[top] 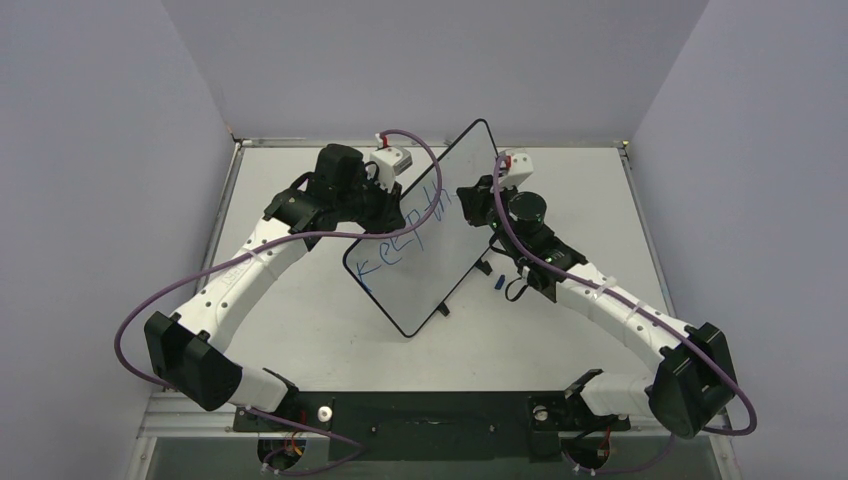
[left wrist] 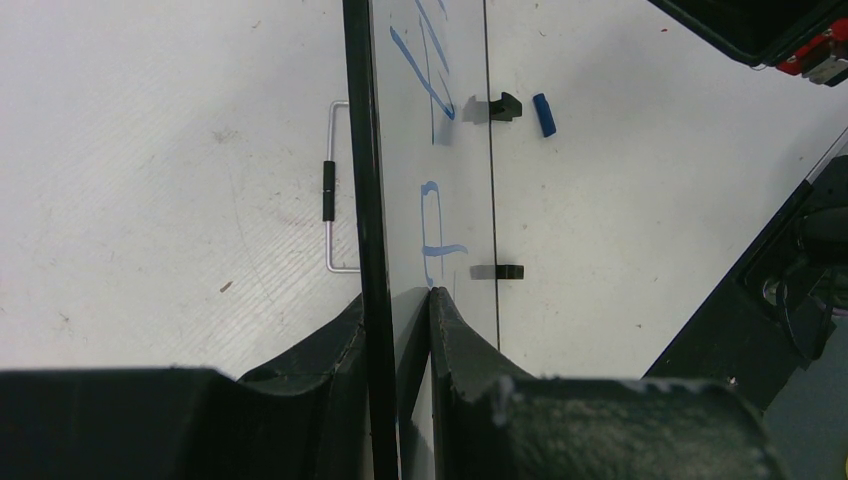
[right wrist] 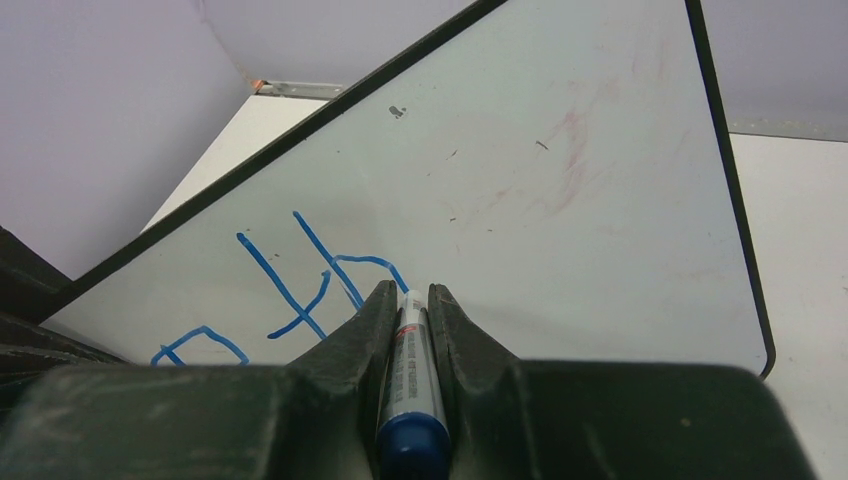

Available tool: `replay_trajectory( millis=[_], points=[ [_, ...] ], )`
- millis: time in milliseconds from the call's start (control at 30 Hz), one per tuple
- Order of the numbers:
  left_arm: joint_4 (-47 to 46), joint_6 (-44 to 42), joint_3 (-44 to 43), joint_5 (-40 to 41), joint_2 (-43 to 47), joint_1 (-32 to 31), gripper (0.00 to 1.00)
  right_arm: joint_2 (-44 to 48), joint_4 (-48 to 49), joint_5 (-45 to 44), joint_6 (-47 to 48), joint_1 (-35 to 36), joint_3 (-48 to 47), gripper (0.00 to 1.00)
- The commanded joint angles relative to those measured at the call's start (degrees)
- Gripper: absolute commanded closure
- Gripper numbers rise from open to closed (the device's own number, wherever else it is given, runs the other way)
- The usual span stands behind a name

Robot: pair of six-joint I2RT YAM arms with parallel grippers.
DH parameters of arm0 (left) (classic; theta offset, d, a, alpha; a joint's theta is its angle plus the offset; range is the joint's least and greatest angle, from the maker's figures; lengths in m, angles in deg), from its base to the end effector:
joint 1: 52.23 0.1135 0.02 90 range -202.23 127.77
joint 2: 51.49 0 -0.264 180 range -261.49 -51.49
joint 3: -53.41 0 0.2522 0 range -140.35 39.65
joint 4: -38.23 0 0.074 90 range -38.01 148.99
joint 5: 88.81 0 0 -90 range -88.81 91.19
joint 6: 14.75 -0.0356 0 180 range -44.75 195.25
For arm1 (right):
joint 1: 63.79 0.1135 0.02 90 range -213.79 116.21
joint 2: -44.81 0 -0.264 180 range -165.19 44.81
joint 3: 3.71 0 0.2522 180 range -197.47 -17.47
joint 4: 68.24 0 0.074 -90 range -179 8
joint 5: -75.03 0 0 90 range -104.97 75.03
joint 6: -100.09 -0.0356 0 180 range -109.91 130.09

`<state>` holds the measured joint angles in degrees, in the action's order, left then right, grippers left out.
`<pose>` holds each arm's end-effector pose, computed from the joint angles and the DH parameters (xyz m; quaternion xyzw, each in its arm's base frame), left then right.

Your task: Write a sentence on the whiteboard

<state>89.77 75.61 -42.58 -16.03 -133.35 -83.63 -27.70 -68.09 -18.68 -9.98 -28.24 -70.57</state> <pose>0.2617 -0.1721 0.3708 0.3011 0.8364 -0.2489 0.3846 0.2460 0.1729 0.3300 -0.0781 0.7360 0.2923 0.6056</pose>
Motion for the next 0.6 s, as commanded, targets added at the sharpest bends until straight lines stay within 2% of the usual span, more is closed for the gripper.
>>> replay_trajectory(
  millis=[0,567],
  points=[
    [-4.5,-5.4,1.7,3.1,-0.4,-0.9,1.0,0.9,3.5,-1.0,0.5,-0.6,-1.4,1.0],
    [-4.5,-5.5,1.7,2.8,-0.3,-0.8,1.0,-3.1,5.5,-1.2,-0.4,-2.0,-3.4,1.0]
  ],
)
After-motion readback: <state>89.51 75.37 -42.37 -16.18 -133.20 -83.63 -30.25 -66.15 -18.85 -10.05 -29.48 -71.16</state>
